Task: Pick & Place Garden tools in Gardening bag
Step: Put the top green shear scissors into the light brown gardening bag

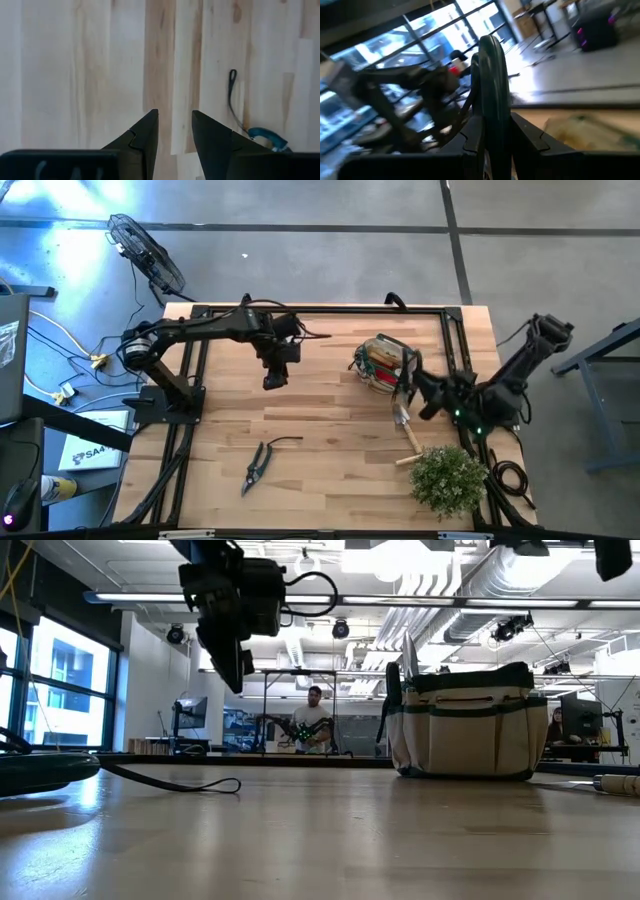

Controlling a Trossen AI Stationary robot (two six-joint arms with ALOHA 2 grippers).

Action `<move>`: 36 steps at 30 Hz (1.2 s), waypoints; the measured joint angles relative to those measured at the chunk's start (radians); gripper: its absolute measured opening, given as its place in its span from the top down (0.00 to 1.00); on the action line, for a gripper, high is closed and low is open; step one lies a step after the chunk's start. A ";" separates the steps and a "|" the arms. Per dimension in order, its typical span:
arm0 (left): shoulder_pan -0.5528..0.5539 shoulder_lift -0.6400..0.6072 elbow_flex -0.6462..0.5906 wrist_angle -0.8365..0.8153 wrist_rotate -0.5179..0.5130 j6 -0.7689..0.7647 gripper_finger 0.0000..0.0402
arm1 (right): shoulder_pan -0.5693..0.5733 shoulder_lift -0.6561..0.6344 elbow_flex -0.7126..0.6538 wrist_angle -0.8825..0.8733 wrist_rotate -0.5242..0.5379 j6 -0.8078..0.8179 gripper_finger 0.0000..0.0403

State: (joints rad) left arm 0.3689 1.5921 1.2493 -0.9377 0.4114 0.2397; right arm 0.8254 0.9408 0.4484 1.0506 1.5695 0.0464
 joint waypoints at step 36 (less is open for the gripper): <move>-0.003 0.000 -0.001 0.151 0.229 0.104 0.72 | 0.038 0.654 0.696 -0.231 0.002 -0.099 0.87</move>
State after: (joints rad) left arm 0.3660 1.5921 1.2480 -0.7868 0.6408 0.3439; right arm 0.8631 1.5952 1.1442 0.8198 1.5715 -0.0531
